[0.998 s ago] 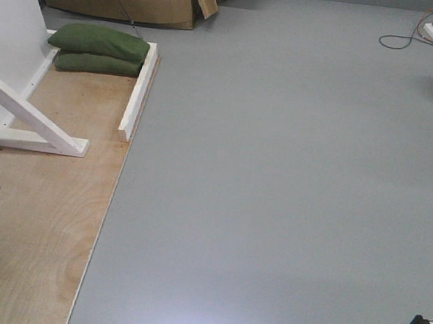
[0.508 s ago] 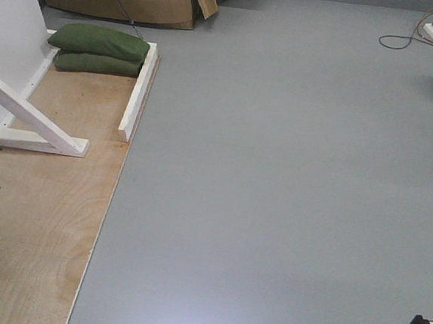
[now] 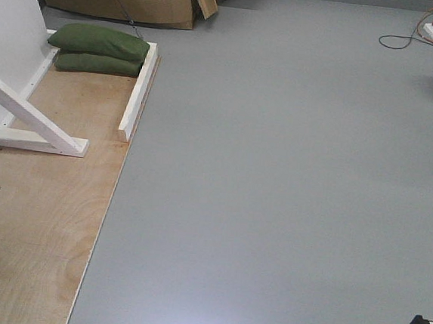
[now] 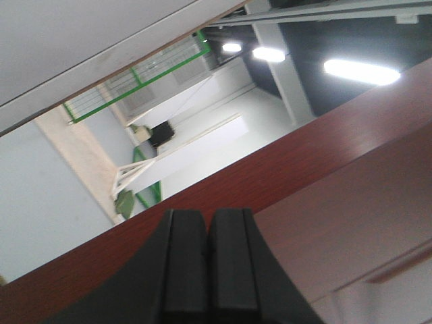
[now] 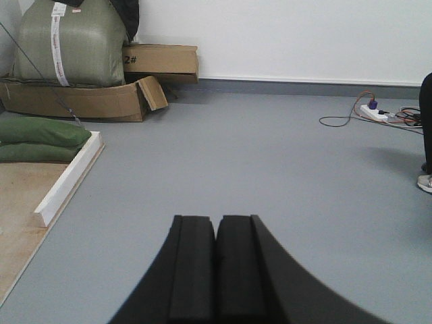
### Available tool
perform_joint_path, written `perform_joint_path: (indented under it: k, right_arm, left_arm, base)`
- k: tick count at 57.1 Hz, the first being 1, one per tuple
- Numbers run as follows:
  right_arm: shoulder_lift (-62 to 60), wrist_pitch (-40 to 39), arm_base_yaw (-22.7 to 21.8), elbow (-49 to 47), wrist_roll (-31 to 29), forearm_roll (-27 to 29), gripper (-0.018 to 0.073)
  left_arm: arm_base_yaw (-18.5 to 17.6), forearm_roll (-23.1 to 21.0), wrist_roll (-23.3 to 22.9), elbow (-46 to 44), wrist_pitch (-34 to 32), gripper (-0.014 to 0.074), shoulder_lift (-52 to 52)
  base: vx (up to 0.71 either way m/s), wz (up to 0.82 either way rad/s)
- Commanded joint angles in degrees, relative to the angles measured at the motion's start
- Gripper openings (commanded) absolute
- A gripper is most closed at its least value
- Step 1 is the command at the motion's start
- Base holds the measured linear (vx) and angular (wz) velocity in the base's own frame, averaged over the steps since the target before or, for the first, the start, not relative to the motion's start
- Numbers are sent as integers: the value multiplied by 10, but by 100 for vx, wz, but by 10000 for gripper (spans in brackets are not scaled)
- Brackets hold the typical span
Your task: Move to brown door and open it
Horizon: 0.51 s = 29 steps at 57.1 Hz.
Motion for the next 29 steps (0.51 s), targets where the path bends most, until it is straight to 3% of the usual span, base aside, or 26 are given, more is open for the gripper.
perform_joint_path:
  k: [1, 29]
  right_arm:
    - [-8, -47, -1, 3, -3, -4, 0]
    - [-8, -47, -1, 3, -3, -4, 0]
  left_arm:
    - [37, -3, 3, -16, 46, -3, 1]
    - [239, -56, 3, -16, 206, -3, 40]
  base:
    - [0, 0]
    - [0, 0]
